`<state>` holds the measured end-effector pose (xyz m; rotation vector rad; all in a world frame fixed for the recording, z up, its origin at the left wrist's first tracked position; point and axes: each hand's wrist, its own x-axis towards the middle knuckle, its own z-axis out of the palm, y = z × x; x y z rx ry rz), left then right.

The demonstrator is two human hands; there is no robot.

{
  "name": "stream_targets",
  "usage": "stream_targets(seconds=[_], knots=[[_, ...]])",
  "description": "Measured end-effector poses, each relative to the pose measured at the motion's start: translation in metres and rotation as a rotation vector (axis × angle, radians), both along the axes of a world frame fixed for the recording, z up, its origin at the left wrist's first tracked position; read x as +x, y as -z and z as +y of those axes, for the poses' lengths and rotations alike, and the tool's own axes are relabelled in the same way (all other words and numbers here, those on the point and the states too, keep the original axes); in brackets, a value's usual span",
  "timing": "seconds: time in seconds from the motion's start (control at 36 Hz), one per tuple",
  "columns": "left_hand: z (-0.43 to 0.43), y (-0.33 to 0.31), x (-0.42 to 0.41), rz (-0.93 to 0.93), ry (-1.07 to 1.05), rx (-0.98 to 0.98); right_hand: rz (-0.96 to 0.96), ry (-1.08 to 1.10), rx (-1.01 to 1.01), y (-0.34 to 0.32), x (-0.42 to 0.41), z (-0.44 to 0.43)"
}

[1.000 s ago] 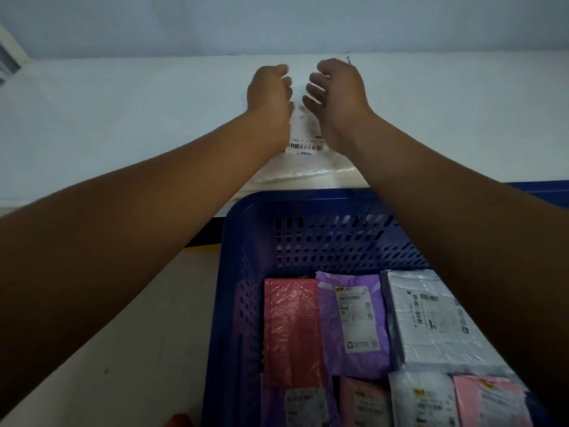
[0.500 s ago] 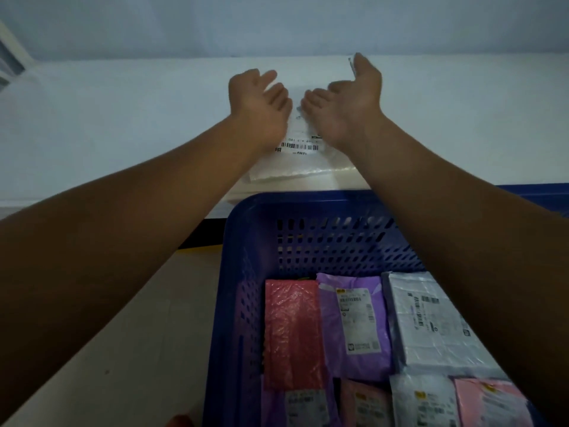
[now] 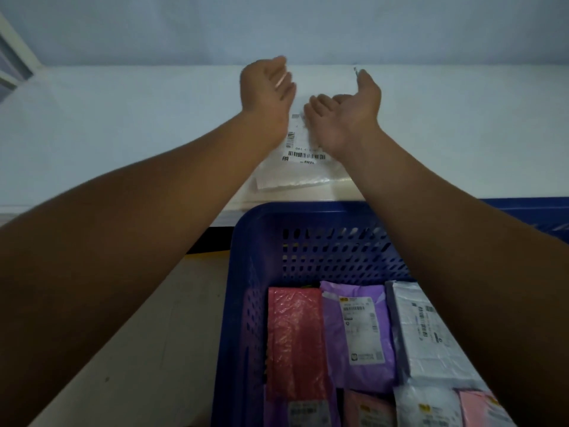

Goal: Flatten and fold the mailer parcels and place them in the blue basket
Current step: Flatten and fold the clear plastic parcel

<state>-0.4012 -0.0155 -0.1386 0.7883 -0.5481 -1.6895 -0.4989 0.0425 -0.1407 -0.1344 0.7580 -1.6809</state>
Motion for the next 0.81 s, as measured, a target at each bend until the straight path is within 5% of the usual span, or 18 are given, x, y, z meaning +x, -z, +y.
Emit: stream_targets(seconds=[0.17, 0.31, 0.56, 0.69, 0.81], knots=[[0.002, 0.010, -0.002, -0.151, -0.137, 0.147, 0.038, 0.088, 0.054, 0.002, -0.024, 0.003], [0.004, -0.002, -0.009, -0.275, -0.147, 0.003, 0.109, 0.253, 0.044, 0.002, -0.043, 0.001], [0.041, 0.010, -0.027, -0.262, -0.079, 0.142, 0.100, -0.026, 0.067, 0.003, 0.014, 0.011], [0.019, 0.007, -0.008, -0.421, -0.192, 0.085, 0.284, 0.039, 0.155, 0.001, -0.004, 0.011], [0.009, 0.015, 0.012, -0.568, -0.048, -0.211, 0.460, 0.156, 0.146, -0.006, -0.010, 0.007]])
